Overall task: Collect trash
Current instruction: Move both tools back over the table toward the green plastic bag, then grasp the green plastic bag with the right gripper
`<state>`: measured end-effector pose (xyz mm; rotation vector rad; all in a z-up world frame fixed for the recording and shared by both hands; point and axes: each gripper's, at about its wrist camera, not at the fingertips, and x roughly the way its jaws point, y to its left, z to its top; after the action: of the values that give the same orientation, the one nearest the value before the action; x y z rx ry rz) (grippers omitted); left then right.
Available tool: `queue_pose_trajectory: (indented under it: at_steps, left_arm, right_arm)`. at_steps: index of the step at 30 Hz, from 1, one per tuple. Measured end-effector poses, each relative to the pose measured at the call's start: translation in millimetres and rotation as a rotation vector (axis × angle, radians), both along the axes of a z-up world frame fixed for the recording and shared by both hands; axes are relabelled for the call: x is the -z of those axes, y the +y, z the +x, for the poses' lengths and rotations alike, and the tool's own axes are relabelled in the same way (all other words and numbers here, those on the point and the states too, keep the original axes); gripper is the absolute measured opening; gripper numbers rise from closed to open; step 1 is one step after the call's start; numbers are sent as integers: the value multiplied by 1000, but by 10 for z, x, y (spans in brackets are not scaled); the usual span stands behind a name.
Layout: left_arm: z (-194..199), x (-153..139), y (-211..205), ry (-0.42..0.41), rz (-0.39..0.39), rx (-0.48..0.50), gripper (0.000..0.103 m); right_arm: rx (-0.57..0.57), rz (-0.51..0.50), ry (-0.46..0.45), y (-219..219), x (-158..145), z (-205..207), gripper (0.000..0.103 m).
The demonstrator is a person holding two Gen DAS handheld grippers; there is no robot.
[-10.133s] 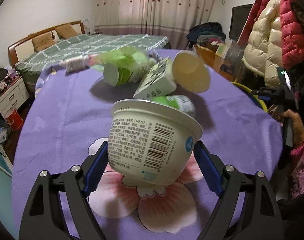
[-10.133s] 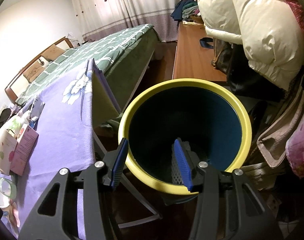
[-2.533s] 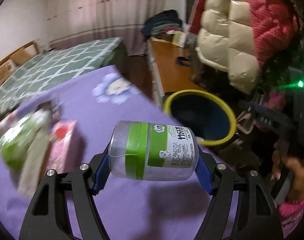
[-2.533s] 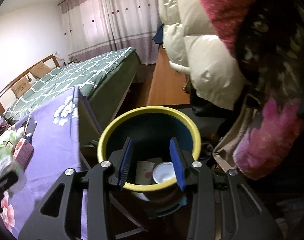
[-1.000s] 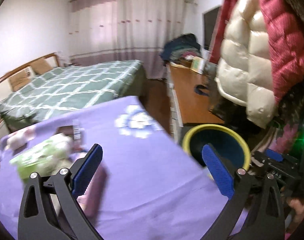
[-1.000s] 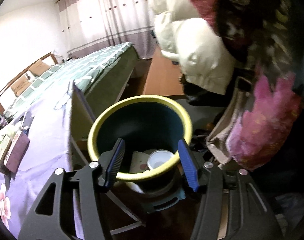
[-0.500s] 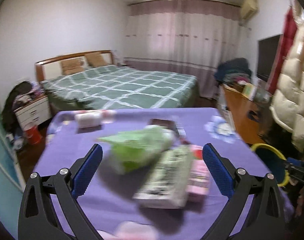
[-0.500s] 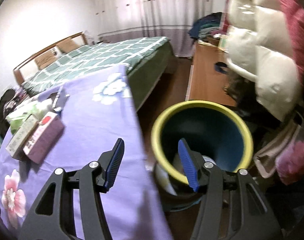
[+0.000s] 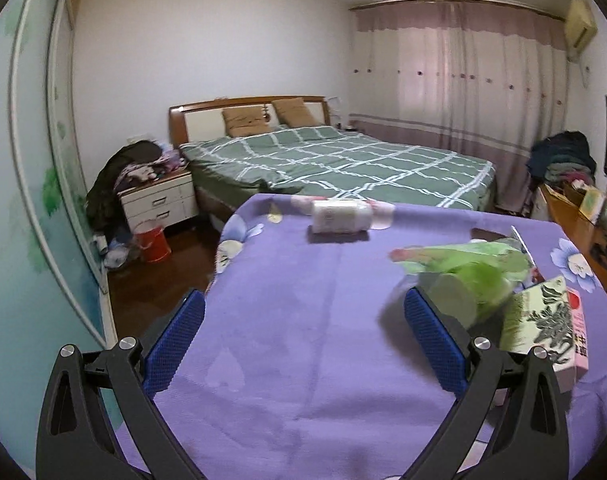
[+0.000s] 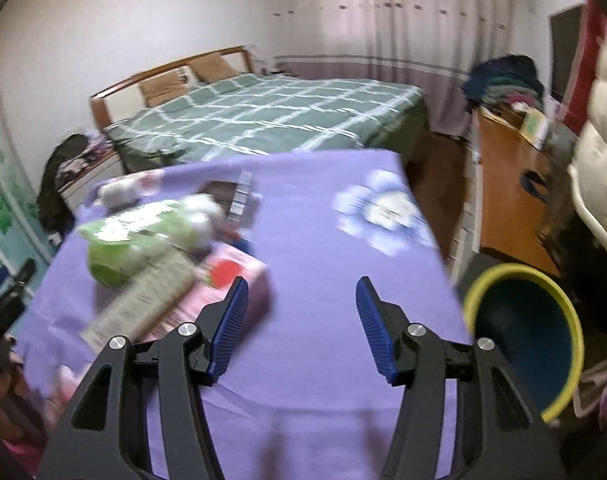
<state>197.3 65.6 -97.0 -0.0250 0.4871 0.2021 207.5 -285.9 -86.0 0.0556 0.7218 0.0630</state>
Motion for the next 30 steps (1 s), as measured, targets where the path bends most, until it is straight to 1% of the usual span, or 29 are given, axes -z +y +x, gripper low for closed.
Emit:
queue_pose_trajectory:
  at_steps: [2,4,8,10,14,18,22,28,29,30]
  left_arm:
    - [-26,-8,55,-12,2,-20,98]
    - [-55,-5,108,-24,20,-46,98]
    - [-78,12,119,-11,60,-71,98]
    - [-87,1,152,-6,54,-78,98]
    - [-135,-4,288,-8,37,-138,98]
    - [-118,1,340,-9,6,-147,98]
    - [-119,8,308,-9,18,-138,98]
    - [-115,13,255,-8,24,-124,98]
    - [-122,15,252,-8,25,-124,98]
    - [-123,13,253,-8,24,-123,98]
  right_arm:
    - [-44,2,-2,183,-34,56,54]
    - [-102,18,3,405,-54,116,54]
    - [-204,15,1,863,-105,164,54]
    - [-250,17,-8,1080,-139,176,54]
    - [-315,-7,-13,1457,-178,254,54]
    - [-321,-59,10,1653,-84,412,54]
    - [-293,-96,42,1699,72,552,54]
    - [-272,-130,30,1719,112,663,54]
    - [-275,-135,33,1719,122,679,52]
    - [-279,-136,35,1712,126,678,40]
